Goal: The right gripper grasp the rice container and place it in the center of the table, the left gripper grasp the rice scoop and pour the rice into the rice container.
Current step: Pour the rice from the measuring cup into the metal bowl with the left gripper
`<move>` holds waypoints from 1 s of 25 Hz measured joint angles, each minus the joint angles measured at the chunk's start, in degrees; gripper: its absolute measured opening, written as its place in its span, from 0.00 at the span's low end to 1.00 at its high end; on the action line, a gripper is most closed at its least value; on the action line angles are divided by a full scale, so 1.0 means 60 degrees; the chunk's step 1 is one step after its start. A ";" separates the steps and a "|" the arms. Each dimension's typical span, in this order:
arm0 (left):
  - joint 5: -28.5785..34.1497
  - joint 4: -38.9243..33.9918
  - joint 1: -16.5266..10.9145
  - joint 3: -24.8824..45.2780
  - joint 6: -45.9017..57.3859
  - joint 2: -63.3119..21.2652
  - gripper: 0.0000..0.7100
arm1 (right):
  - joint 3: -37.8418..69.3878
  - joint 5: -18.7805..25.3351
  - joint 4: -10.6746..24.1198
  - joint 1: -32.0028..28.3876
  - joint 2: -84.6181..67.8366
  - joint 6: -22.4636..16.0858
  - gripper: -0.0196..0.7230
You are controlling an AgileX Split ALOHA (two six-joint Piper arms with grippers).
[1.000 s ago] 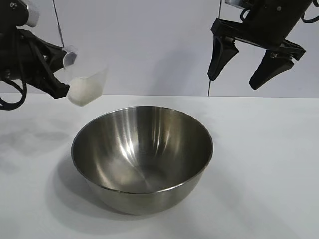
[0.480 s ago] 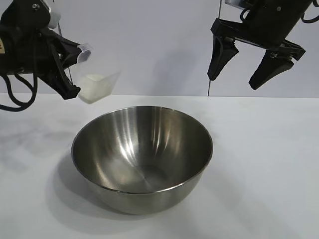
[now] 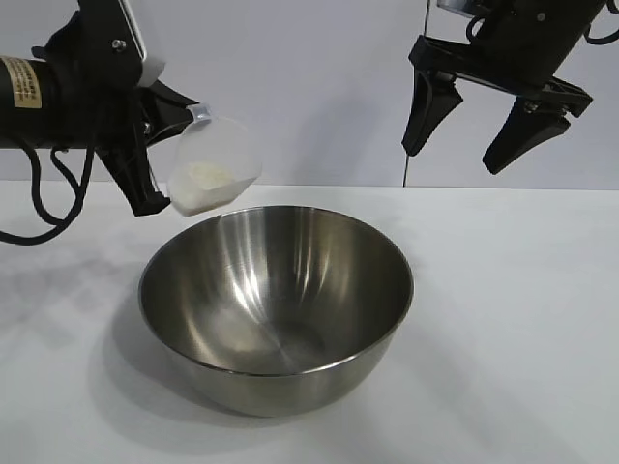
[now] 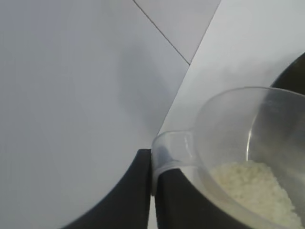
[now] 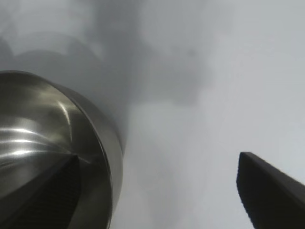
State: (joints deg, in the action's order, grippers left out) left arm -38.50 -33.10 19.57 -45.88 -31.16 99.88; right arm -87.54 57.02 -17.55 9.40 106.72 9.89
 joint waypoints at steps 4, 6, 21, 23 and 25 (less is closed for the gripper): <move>0.0070 0.0000 0.0012 -0.0072 -0.0473 0.0000 0.01 | 0.0000 0.0000 0.0000 0.0000 0.0000 0.0000 0.85; 0.0121 0.0000 0.0072 -0.0072 -0.0623 0.0000 0.01 | 0.0000 0.0000 0.0000 0.0000 0.0000 0.0000 0.85; 0.0301 -0.0005 0.0684 -0.0074 -0.2696 0.0000 0.01 | 0.0000 -0.0011 0.0000 0.0000 0.0000 0.0000 0.85; 0.0328 -0.0005 0.0684 -0.0074 -0.2957 0.0000 0.01 | 0.0000 -0.0011 0.0000 0.0000 0.0000 0.0000 0.85; 0.0338 -0.0005 0.0684 -0.0074 -0.3262 0.0000 0.01 | 0.0000 -0.0011 0.0000 0.0000 0.0000 0.0000 0.85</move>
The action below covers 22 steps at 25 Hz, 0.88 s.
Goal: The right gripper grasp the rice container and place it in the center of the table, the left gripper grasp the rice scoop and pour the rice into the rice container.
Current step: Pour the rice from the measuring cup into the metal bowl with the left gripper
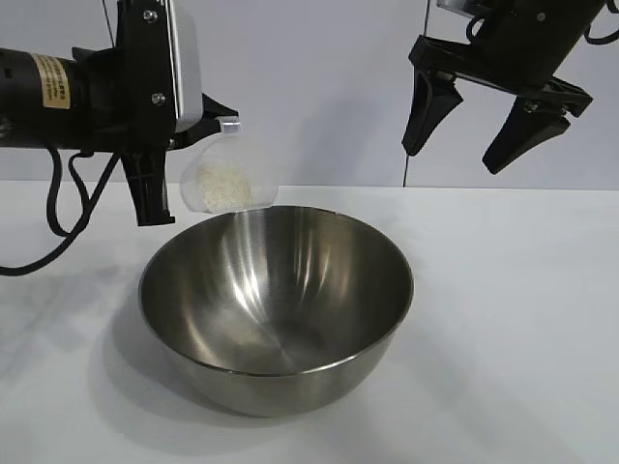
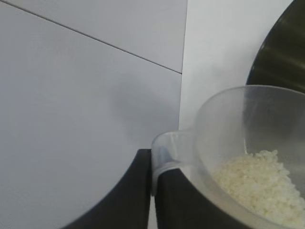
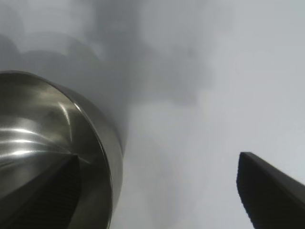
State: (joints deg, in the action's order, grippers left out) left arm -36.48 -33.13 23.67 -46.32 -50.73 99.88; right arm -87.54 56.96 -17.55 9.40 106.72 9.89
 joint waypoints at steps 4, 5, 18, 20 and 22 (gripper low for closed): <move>0.0018 0.0000 0.0000 0.0000 -0.0625 0.0000 0.01 | 0.0000 0.0000 0.0000 0.0000 0.0000 0.0000 0.85; 0.0018 0.0000 0.0000 0.0000 -0.0868 0.0000 0.01 | 0.0000 0.0000 0.0000 0.0000 0.0000 0.0000 0.85; -0.0057 0.0105 0.0746 0.0000 -0.3038 0.0000 0.01 | 0.0000 0.0009 0.0000 0.0000 0.0000 0.0000 0.85; -0.0057 0.0387 0.0775 0.0000 -0.3616 0.0000 0.01 | 0.0000 0.0009 0.0000 0.0000 0.0000 0.0000 0.85; -0.0057 0.0688 0.0770 0.0000 -0.4230 0.0000 0.01 | 0.0000 0.0009 0.0000 0.0000 0.0000 0.0000 0.85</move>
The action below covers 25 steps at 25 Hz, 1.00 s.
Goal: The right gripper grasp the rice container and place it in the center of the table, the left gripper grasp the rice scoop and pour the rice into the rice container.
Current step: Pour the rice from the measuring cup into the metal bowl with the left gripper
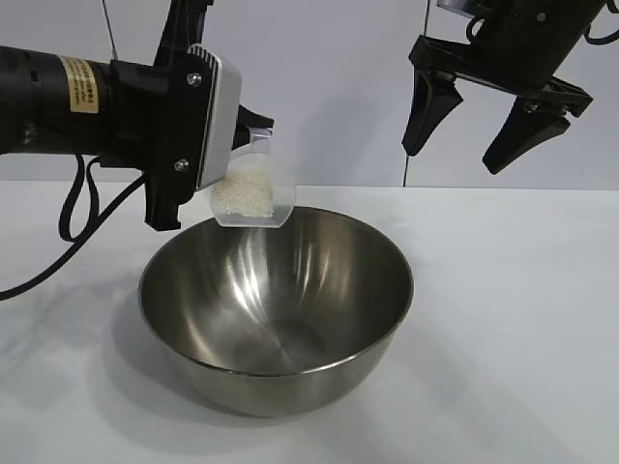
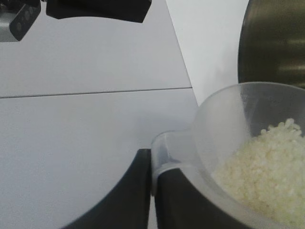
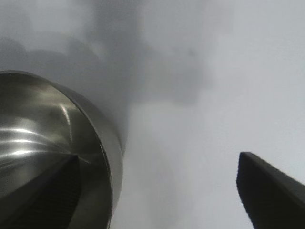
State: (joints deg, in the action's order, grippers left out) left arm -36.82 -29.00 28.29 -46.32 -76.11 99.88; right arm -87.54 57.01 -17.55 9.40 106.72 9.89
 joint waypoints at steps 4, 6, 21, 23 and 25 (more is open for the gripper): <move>0.0000 0.0271 0.0000 0.0000 -0.1066 0.0000 0.01 | 0.0000 0.0000 0.0000 0.0000 0.0000 0.0000 0.85; 0.0000 0.0282 0.0000 0.0000 -0.1367 0.0000 0.01 | 0.0000 0.0000 0.0000 0.0000 0.0000 0.0000 0.85; -0.0288 -0.0151 0.0000 -0.0009 -0.2516 0.0000 0.01 | 0.0000 0.0000 -0.0008 0.0000 0.0000 0.0000 0.85; -0.0330 -0.0376 0.0000 -0.0073 -0.2526 0.0000 0.01 | 0.0000 0.0000 -0.0019 0.0000 0.0000 0.0000 0.85; -0.0357 -0.0454 0.0000 -0.0116 -0.2695 0.0000 0.01 | 0.0000 0.0000 -0.0019 0.0000 0.0000 0.0000 0.85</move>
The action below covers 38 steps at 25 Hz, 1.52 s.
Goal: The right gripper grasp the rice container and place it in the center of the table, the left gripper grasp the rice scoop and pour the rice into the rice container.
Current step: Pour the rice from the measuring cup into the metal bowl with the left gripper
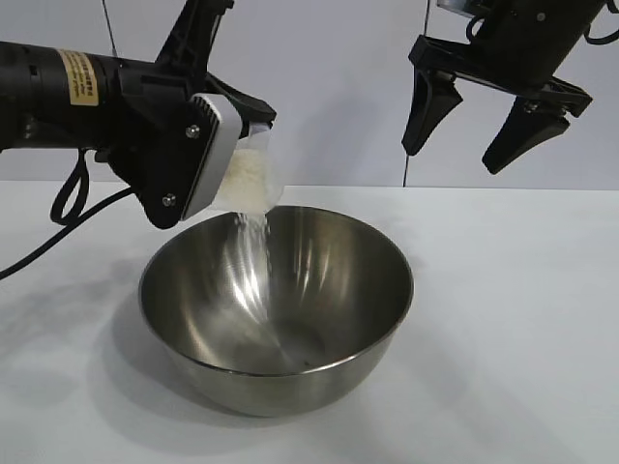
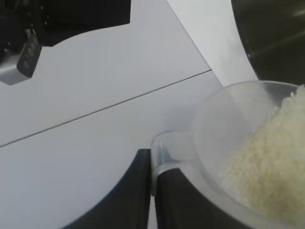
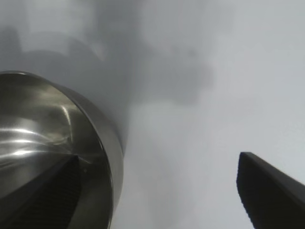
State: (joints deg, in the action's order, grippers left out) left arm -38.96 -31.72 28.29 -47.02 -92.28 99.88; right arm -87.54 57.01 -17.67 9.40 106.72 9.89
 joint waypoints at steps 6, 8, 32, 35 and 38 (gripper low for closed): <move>-0.0009 -0.0020 0.0000 -0.0079 -0.0453 0.0000 0.01 | 0.0000 0.0000 -0.0042 0.0000 0.0000 0.0000 0.85; -0.0009 -0.0020 0.0000 -0.0079 -0.0521 0.0000 0.01 | 0.0000 0.0000 -0.0075 0.0000 0.0000 0.0000 0.85; -0.0009 -0.0086 0.0000 -0.0079 -0.1465 0.0000 0.01 | 0.0000 0.0000 -0.0093 0.0000 0.0000 0.0000 0.85; -0.0009 -0.0195 0.0000 -0.0079 -0.1475 0.0000 0.01 | 0.0000 0.0000 -0.0093 0.0000 0.0000 0.0000 0.85; -0.0009 -0.0214 0.0000 -0.0079 -0.1483 0.0000 0.01 | 0.0000 0.0000 -0.0093 0.0000 0.0000 0.0000 0.85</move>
State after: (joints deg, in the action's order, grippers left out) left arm -39.01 -33.00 28.29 -47.49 -101.18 99.88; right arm -87.54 57.01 -18.23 9.40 106.72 9.89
